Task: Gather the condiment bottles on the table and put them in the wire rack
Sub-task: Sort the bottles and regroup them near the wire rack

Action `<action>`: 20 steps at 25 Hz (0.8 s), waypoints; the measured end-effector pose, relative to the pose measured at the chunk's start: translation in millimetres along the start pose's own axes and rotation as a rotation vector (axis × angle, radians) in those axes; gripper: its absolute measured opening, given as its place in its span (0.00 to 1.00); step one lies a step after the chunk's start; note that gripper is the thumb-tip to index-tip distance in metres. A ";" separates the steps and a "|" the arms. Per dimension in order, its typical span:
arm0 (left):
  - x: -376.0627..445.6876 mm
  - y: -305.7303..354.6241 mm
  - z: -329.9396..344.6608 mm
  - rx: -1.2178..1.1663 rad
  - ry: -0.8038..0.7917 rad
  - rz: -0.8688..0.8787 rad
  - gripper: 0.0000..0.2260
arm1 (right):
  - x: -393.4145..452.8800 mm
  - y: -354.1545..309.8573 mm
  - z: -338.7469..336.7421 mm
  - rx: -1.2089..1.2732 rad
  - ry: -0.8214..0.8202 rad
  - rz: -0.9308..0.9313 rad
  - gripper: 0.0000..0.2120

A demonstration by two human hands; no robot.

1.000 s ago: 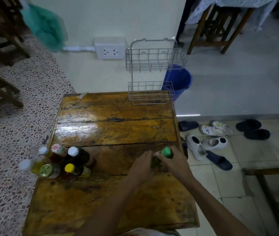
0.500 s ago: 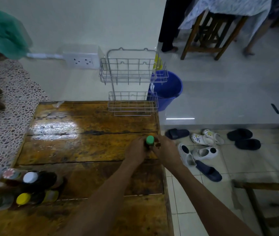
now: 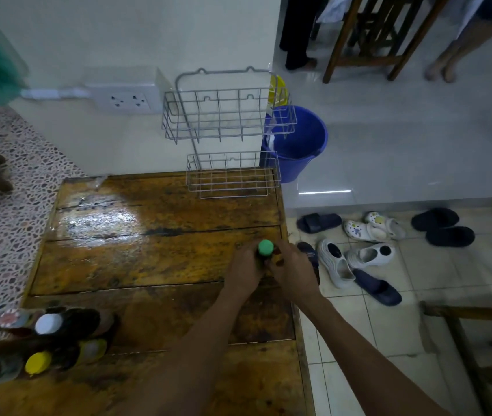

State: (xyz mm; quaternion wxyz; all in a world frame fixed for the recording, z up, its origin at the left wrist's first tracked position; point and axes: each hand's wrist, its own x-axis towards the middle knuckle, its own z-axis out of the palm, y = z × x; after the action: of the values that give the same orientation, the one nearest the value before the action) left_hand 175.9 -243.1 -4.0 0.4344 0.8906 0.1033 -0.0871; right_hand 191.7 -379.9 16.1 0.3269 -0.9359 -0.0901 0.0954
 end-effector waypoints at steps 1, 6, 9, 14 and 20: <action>0.5 -0.3 1.1 -0.004 0.003 -0.003 0.18 | -0.7 -1.5 0.0 0.001 -0.003 0.008 0.19; -4.3 -12.1 2.7 0.041 -0.032 -0.108 0.33 | -3.7 -3.7 -16.0 -0.014 -0.047 0.002 0.15; -33.9 -29.1 -14.7 0.012 -0.018 -0.200 0.36 | -16.3 -15.3 -32.7 -0.049 0.007 -0.001 0.11; -144.4 -95.6 -62.8 -0.093 0.163 -0.335 0.28 | -56.6 -100.6 -19.7 -0.116 -0.018 -0.236 0.15; -252.9 -188.3 -116.3 -0.231 0.491 -0.511 0.24 | -113.4 -247.7 83.9 -0.066 -0.223 -0.648 0.19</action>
State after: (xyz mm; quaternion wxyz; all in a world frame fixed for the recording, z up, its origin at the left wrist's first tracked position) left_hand -108.9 -65.2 -13.7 0.4586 0.7754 0.4326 0.0356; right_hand 36.0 -165.4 121.0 0.2980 -0.8524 -0.4210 0.0855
